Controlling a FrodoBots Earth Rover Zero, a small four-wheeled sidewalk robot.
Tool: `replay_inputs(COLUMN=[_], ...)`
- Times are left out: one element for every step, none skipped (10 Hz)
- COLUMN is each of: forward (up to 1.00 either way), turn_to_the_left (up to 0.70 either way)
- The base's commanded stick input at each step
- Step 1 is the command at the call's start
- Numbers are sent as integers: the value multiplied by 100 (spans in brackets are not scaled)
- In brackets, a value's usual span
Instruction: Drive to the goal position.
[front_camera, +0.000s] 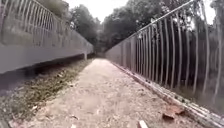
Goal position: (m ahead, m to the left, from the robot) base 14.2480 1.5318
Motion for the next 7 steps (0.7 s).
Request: replay_inputs(forward=[100,100,100,100,100,100,100], turn_to_the_left=[2,4,10,27,38,37,19])
